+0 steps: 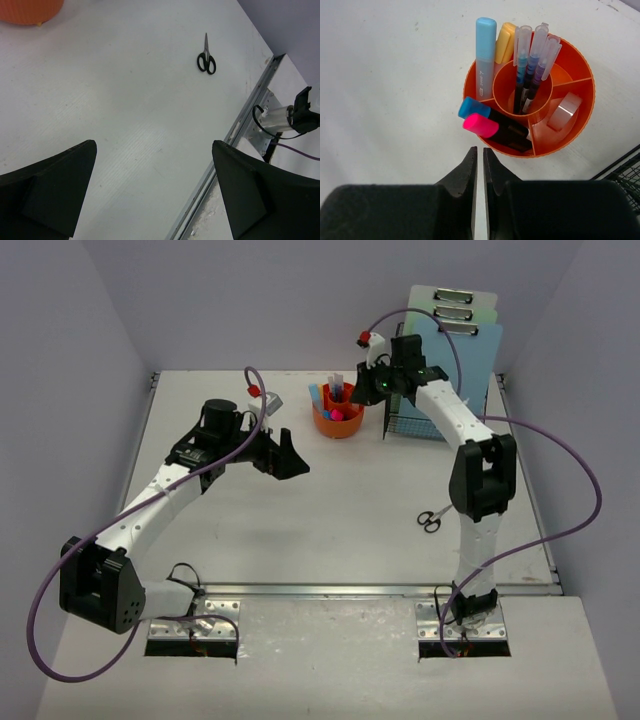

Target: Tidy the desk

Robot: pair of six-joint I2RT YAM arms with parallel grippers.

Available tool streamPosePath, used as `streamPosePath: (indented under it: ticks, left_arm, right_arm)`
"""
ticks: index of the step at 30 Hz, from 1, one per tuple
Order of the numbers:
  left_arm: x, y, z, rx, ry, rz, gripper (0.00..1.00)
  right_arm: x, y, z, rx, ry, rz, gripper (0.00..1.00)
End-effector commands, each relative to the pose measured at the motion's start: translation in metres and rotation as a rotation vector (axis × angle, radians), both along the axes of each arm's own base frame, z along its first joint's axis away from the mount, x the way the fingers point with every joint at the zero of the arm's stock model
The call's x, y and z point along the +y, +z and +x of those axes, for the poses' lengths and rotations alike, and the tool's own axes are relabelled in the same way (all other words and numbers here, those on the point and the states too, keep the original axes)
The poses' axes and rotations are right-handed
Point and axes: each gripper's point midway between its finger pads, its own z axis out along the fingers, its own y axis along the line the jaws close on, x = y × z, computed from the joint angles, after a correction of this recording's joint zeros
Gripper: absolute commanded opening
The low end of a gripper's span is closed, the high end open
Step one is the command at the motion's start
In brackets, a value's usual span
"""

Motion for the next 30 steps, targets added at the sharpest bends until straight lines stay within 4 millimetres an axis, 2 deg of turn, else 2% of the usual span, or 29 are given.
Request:
streamPosePath:
  ticks: [1, 6, 11, 22, 30]
  left_arm:
    - [0.0, 0.011, 0.001, -0.041, -0.009, -0.011, 1.0]
    - [0.001, 0.011, 0.002, -0.044, 0.0, -0.001, 1.0]
    - [0.005, 0.009, 0.003, -0.044, 0.019, 0.013, 1.0]
    - [0.008, 0.006, -0.001, -0.053, 0.026, 0.024, 1.0]
    - [0.009, 0.006, 0.0, -0.057, 0.027, 0.026, 1.0]
  right_arm:
    - [0.012, 0.004, -0.006, -0.063, 0.007, -0.058, 0.07]
    - [0.022, -0.013, -0.01, -0.072, 0.015, -0.111, 0.05]
    - [0.022, -0.028, -0.002, -0.125, -0.016, -0.204, 0.02]
    - [0.017, -0.036, 0.02, -0.237, -0.141, -0.332, 0.0]
    - [0.018, -0.053, 0.025, -0.246, -0.132, -0.382, 0.0]
